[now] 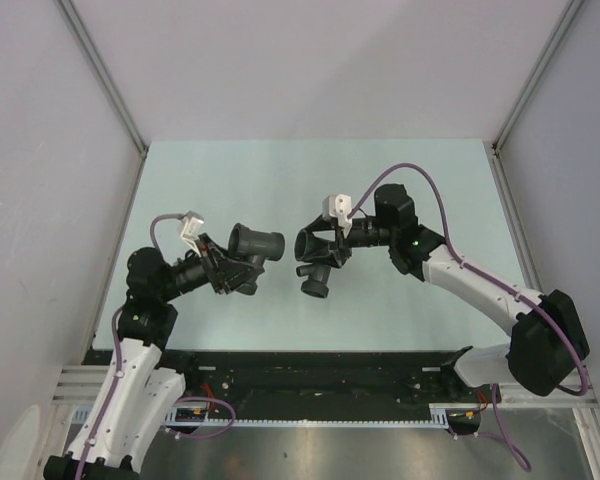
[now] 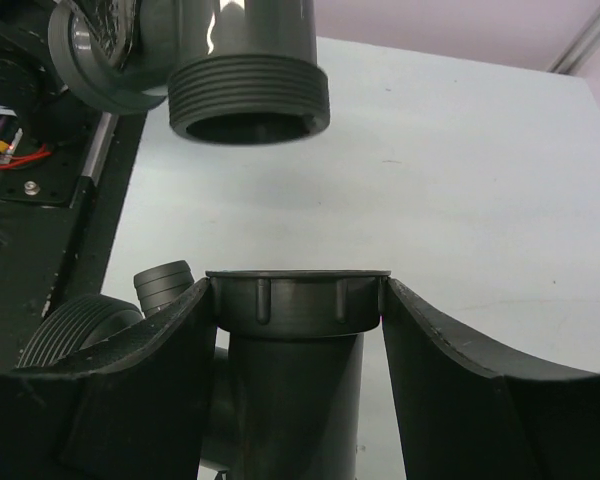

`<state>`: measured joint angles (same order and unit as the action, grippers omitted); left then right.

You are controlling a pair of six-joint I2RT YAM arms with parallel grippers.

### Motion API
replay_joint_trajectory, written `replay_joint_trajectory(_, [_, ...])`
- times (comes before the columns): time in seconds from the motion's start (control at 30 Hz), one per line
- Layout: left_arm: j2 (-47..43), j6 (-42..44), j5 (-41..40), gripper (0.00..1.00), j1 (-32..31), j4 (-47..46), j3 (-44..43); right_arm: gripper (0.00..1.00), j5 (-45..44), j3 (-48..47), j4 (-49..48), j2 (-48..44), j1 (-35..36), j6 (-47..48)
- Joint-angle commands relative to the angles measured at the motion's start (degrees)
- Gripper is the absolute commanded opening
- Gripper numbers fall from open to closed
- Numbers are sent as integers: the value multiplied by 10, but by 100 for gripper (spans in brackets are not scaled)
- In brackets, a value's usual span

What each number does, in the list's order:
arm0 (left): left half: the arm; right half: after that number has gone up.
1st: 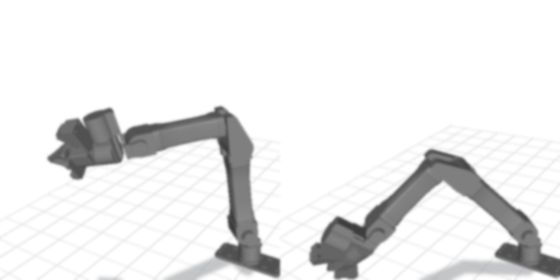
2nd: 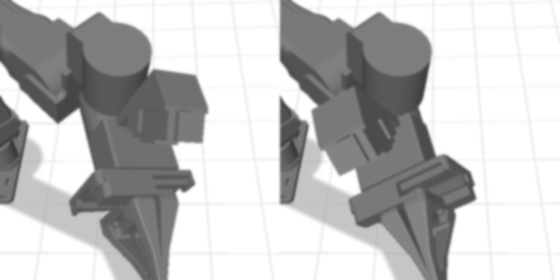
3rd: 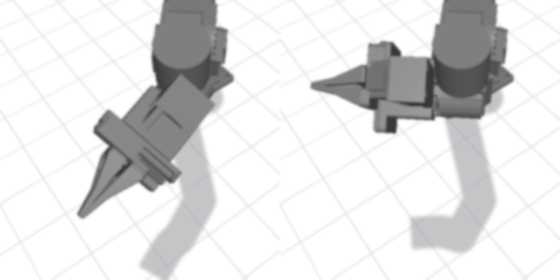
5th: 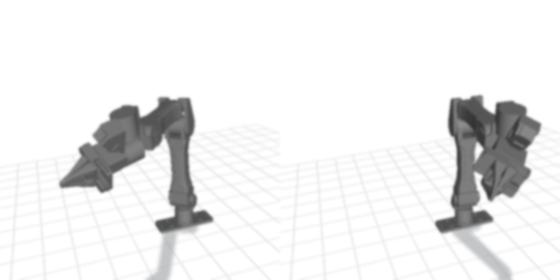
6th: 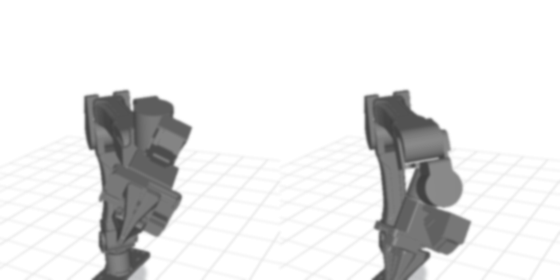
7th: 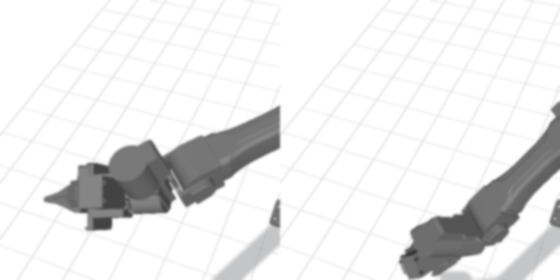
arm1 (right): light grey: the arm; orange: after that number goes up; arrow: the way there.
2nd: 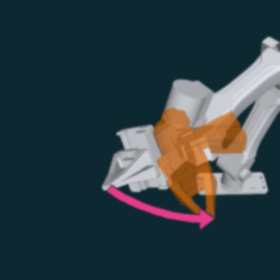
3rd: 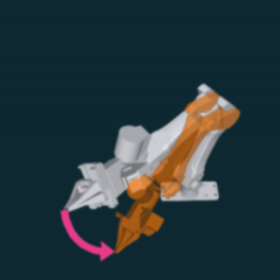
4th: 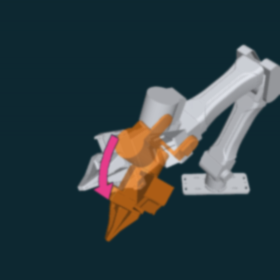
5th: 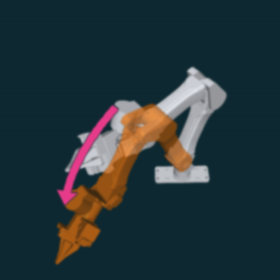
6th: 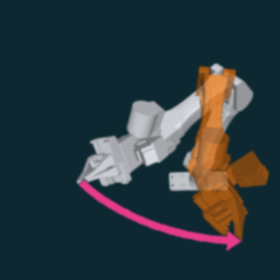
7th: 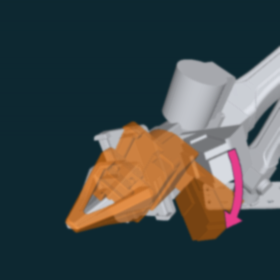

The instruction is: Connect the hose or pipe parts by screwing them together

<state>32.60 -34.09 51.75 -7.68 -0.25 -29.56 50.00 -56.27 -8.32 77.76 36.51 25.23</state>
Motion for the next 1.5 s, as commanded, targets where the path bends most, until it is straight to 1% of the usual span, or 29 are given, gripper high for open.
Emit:
replay_joint_trajectory(0.0, [-11,0,23,1,-36,-15,-30,51,3,-13,6,-51,21,-5])
replay_joint_trajectory(0.13, [5,1,6,0,-66,-16,-24,50,-88,-14,26,-70,55,30])
replay_joint_trajectory(0.17, [9,1,4,1,-75,-17,-24,50,-125,-13,28,-74,65,36])
replay_joint_trajectory(0.27, [19,-6,-10,0,-86,-19,-26,50,-168,-13,41,-88,102,66])
replay_joint_trajectory(0.4, [15,-27,-31,0,-90,-46,-23,50,-174,-13,44,-97,125,69])
replay_joint_trajectory(0.53, [21,-23,-38,0,-97,-46,-21,49,-158,-12,22,-107,131,33])
replay_joint_trajectory(0.63, [32,-26,-35,1,-108,-50,-16,48,-177,-12,-3,-106,135,12])
replay_joint_trajectory(0.87, [30,-54,-13,1,-128,-74,-4,48,-147,-12,-12,-103,117,-1])
replay_joint_trajectory(0.93, [27,-54,-9,1,-133,-80,-1,48,-109,-12,-37,-109,111,-32])
replay_joint_trajectory(1.03, [29,-51,-2,0,-138,-95,12,48,-76,-13,-56,-115,104,-50])
replay_joint_trajectory(1.2, [44,-48,14,0,-152,-135,22,43,-46,-14,-61,-110,91,-69])
replay_joint_trajectory(1.3, [52,-27,15,0,-167,-141,21,39,-38,-19,-64,-102,90,-91])
replay_joint_trajectory(1.37, [56,-10,20,1,-179,-149,21,38,-30,-25,-67,-95,91,-115])
replay_joint_trajectory(1.47, [65,19,27,1,-192,-155,23,33,6,-29,-82,-90,82,-155])
